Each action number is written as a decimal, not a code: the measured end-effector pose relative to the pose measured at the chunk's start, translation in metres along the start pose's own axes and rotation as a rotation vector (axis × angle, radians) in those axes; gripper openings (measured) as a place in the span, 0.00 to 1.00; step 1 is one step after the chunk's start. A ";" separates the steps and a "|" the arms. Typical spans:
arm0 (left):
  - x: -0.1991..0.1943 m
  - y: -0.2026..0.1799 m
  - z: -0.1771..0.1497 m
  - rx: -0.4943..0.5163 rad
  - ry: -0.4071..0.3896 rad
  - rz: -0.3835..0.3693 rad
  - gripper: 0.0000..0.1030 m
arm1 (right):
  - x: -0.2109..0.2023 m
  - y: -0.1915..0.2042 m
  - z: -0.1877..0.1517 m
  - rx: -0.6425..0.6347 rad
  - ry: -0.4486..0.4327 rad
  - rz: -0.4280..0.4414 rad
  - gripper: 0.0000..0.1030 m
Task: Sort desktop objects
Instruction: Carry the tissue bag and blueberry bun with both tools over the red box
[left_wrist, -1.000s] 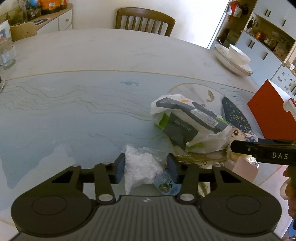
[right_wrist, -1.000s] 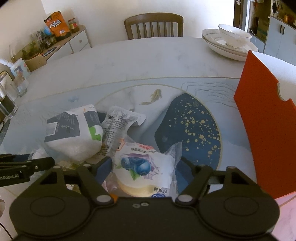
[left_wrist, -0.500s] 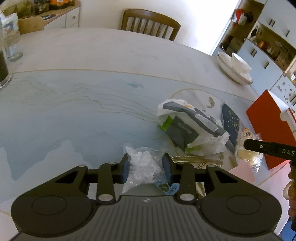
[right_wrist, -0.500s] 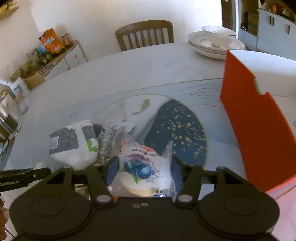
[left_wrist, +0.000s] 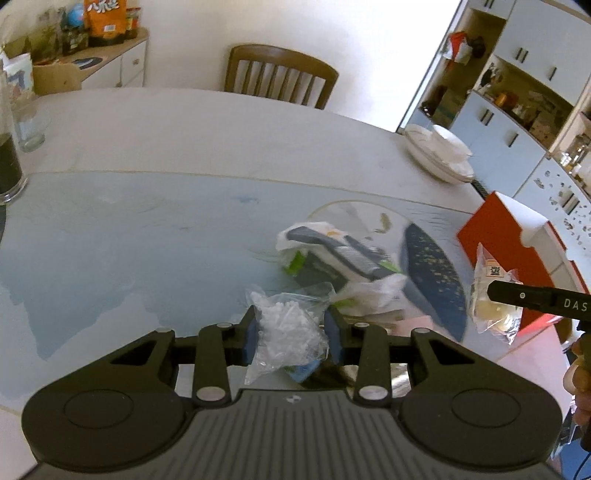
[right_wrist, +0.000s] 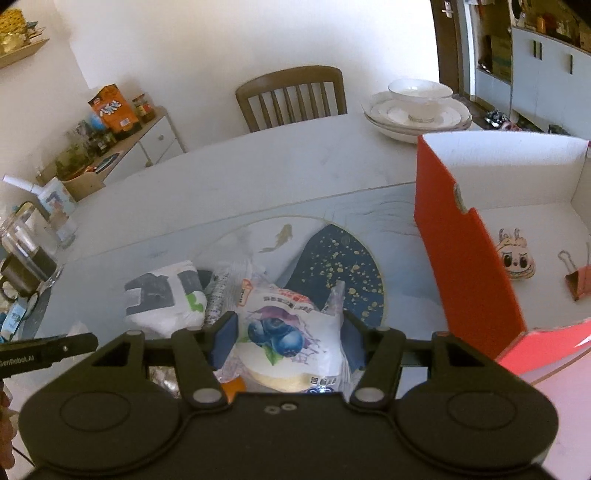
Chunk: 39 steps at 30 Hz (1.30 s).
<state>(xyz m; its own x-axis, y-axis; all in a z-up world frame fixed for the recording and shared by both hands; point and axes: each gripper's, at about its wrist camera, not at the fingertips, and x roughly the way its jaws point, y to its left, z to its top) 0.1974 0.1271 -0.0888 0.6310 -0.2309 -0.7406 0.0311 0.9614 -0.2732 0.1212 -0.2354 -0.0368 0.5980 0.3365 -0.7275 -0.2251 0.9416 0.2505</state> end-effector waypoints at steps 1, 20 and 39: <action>-0.002 -0.004 -0.001 0.007 -0.002 -0.003 0.35 | -0.004 0.000 0.000 -0.007 -0.003 -0.001 0.58; -0.025 -0.099 -0.001 0.093 -0.040 -0.121 0.35 | -0.080 -0.075 0.014 0.035 -0.069 -0.036 0.58; 0.003 -0.224 0.016 0.186 -0.050 -0.223 0.35 | -0.111 -0.185 0.040 0.026 -0.121 -0.084 0.58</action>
<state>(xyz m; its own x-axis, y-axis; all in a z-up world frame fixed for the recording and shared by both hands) 0.2045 -0.0867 -0.0198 0.6295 -0.4367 -0.6427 0.3121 0.8996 -0.3055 0.1273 -0.4459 0.0230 0.7023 0.2547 -0.6648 -0.1513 0.9659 0.2102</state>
